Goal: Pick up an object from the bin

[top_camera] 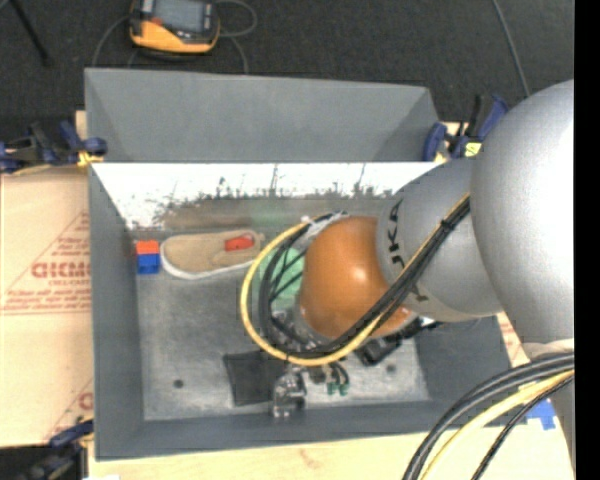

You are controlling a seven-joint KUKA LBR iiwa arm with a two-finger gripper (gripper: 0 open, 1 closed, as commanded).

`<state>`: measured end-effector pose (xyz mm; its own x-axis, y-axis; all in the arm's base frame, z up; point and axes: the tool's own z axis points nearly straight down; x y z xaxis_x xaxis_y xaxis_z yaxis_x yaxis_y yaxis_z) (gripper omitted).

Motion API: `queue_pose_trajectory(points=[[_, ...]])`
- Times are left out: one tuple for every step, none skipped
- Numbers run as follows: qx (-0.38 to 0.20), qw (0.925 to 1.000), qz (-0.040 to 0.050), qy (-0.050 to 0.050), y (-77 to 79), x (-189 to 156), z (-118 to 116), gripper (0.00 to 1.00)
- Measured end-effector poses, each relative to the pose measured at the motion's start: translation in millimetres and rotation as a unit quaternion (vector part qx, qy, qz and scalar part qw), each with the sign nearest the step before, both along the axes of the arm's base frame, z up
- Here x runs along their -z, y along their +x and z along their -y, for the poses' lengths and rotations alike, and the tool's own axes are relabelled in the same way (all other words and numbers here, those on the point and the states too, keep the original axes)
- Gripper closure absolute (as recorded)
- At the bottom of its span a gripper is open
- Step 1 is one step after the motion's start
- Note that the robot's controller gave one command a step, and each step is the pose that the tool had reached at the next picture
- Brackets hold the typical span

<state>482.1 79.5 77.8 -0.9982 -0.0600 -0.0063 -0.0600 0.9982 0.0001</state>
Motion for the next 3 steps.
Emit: queue_pose_trajectory(points=[[-0.003,1.0,0.0013,0.0,1.3,-1.3,-0.6,0.0],[-0.001,1.0,0.0,0.0,0.8,-0.2,-0.3,0.0],[-0.002,1.0,0.0,0.001,2.6,-1.7,-0.4,0.0]])
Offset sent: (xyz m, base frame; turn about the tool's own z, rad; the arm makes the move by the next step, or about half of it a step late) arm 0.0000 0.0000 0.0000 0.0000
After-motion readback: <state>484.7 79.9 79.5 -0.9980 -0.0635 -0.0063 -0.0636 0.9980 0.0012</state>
